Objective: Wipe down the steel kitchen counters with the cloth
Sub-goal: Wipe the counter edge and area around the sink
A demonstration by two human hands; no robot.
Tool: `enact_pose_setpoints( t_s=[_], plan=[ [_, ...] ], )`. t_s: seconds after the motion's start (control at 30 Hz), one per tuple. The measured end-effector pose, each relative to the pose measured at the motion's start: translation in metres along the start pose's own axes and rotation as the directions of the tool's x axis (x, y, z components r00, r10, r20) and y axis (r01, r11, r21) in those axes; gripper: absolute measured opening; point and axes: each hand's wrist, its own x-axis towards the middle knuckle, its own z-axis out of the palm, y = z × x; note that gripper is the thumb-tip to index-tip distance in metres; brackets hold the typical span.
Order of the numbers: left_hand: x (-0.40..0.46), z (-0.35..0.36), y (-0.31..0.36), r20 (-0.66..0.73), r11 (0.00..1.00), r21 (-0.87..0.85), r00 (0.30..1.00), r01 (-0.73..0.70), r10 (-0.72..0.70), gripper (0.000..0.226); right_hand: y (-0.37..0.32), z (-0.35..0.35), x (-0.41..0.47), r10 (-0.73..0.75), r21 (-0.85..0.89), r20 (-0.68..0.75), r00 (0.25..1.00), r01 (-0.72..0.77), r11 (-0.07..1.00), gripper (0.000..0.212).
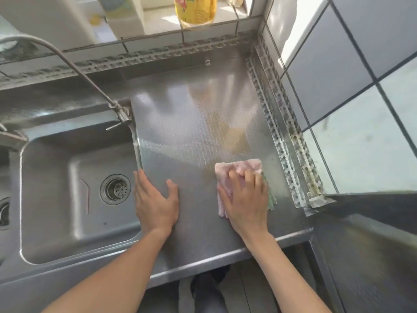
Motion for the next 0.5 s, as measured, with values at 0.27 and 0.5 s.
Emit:
enact_pose_setpoints(
  t_s=[0.27,0.5],
  plan=[
    [-0.001,0.000,-0.002,0.010,1.000,0.011,1.000,-0.002,0.002,0.090,0.018,0.007,-0.043,-0.396,0.081,-0.052,0.917,0.399,0.913,0.060],
    [-0.001,-0.003,0.001,0.012,1.000,0.021,1.000,-0.015,0.014,0.088,0.025,-0.001,0.010,-0.034,0.088,-0.067,0.997,0.040,0.995,0.045]
  ],
)
